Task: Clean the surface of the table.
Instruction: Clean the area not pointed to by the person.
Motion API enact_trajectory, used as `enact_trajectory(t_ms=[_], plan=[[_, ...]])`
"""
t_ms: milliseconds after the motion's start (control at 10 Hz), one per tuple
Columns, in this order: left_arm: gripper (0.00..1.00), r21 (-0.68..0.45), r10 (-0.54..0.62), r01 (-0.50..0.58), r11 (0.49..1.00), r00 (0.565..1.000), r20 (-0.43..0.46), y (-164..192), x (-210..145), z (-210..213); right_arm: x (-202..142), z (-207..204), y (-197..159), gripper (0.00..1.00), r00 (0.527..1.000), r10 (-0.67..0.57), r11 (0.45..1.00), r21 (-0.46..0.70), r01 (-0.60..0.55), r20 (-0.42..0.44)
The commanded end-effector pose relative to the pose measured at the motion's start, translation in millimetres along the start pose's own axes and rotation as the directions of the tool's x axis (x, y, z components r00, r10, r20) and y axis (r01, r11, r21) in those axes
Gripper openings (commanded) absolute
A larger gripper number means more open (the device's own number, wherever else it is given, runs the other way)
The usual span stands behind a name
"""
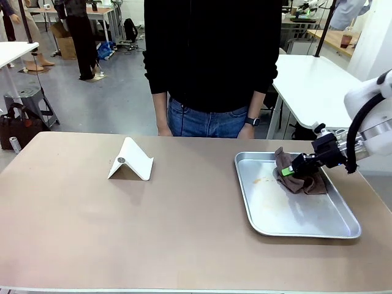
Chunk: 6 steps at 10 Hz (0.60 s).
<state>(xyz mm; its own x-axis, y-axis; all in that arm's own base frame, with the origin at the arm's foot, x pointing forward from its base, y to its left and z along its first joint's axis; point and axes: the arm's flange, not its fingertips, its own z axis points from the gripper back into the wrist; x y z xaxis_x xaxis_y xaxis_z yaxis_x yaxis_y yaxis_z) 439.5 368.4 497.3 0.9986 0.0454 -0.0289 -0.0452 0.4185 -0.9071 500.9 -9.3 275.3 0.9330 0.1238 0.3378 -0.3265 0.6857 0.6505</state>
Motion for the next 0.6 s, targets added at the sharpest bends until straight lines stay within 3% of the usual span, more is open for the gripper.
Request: enact_trajectory(t_ms=[0,500], plan=[[0.22,-0.001,0.006,-0.006,1.000,1.000,-0.007,-5.6,-3.0,3.9,8.7,-13.4,-3.4,0.05,0.998,-0.018,0.999,-0.039,0.016,-0.059],[0.22,-0.001,0.006,-0.006,1.000,1.000,-0.007,-5.6,-3.0,3.9,12.6,-44.5,13.8,0.05,0.990,0.033,0.998,0.054,-0.026,-0.134]])
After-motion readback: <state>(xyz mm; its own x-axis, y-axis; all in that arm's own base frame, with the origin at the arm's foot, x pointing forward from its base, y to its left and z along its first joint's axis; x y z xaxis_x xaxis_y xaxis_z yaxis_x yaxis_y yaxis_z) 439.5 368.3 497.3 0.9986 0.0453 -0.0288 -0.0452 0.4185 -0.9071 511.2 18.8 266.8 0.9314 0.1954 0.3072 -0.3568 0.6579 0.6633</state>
